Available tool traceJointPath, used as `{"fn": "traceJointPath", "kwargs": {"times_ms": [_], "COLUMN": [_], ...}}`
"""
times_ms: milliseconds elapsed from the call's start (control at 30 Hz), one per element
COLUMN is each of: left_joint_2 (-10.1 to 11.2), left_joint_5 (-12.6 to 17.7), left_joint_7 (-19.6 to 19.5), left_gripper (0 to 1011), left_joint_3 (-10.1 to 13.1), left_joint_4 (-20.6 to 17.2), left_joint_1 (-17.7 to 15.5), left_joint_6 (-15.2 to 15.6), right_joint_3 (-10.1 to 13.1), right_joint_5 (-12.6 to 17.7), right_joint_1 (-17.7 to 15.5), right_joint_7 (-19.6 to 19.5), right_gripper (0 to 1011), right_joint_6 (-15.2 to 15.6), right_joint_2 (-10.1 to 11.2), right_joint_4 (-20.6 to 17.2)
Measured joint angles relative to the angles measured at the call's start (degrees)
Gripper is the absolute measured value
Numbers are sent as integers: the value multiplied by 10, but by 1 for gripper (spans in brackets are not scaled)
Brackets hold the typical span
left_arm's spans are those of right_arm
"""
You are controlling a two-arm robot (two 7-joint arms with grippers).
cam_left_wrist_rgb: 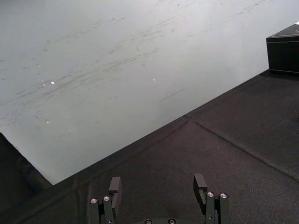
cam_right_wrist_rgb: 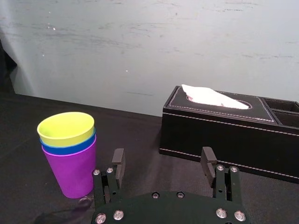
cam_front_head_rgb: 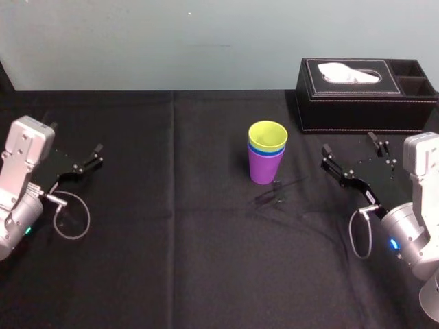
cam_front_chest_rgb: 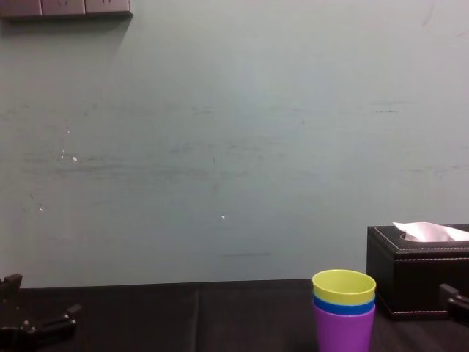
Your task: Stack the three plastic cups sequentially using one hand.
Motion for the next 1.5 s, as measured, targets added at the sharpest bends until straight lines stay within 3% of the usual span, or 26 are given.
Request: {"fn": "traceJointPath", "kwargs": {"times_ms": [1500], "left_joint_2": [0], "left_joint_5": [0], "left_joint_7": [0], "left_gripper": [1011], "left_joint_3": [0], "left_joint_4": [0], "left_joint_1": [0], "left_joint_6": [0], "right_joint_3": [-3], "right_joint_5": [4], "right_joint_1": [3], "right_joint_7": [2], "right_gripper": [1003], "right_joint_6": [3], "right_joint_2": [2], "right_joint_4": [-2]}}
